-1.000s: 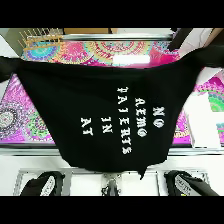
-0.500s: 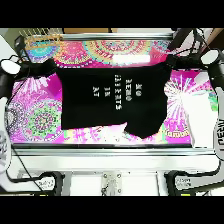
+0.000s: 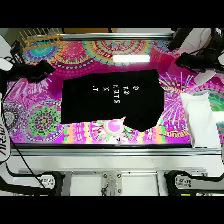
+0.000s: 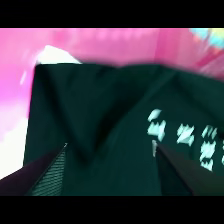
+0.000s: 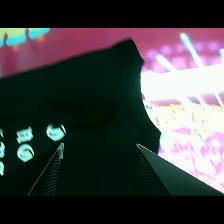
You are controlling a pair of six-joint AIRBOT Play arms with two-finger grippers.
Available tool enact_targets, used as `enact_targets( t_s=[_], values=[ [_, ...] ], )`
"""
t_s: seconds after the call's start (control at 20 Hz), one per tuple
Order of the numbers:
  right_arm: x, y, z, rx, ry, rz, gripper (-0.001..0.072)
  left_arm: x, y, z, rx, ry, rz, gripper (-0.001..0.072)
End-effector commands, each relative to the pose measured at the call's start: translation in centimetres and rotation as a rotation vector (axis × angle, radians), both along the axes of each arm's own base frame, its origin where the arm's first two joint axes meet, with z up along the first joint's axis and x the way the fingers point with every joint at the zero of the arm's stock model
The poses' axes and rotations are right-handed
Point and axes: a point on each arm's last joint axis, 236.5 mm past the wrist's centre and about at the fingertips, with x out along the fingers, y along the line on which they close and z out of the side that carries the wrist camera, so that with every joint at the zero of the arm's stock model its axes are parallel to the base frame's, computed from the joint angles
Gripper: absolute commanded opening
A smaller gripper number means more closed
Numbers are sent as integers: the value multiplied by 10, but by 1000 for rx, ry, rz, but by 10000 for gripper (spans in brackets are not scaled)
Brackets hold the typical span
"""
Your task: Fold the clothes and pants, and hang the long-sleeved shirts on hangers.
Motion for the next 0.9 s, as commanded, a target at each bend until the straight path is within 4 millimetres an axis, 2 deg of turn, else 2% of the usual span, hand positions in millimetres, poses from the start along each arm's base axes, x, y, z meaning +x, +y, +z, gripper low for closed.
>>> enact_targets(
  t_s=[0.0, 0.1, 0.2, 0.35, 0.5, 0.6, 0.75, 0.8, 0.85],
  values=[
    [-62, -1, -23, -39, 130, 14, 487, -78, 4, -64, -61, 188, 69, 568],
    [-93, 8, -39, -23, 172, 18, 489, -132, -4, -108, -91, 291, 116, 568],
    [-116, 13, -54, -13, 209, 20, 489, -174, -9, -142, -120, 359, 197, 569],
    [-134, 17, -70, -5, 244, 20, 489, -203, -12, -171, -164, 388, 353, 569],
    [-132, 19, -70, 5, 233, 16, 489, -214, -12, -184, -182, 397, 412, 568],
    [-125, 23, -64, 33, 200, 9, 489, -212, -18, -189, -212, 410, 427, 568],
    [-117, 24, -58, 52, 163, -2, 489, -195, -27, -192, -227, 375, 436, 568],
    [-117, 24, -58, 52, 162, -3, 489, -186, -32, -190, -211, 353, 414, 547],
    [-117, 24, -58, 52, 163, -2, 489, -178, -37, -187, -199, 332, 394, 486]
  ],
)
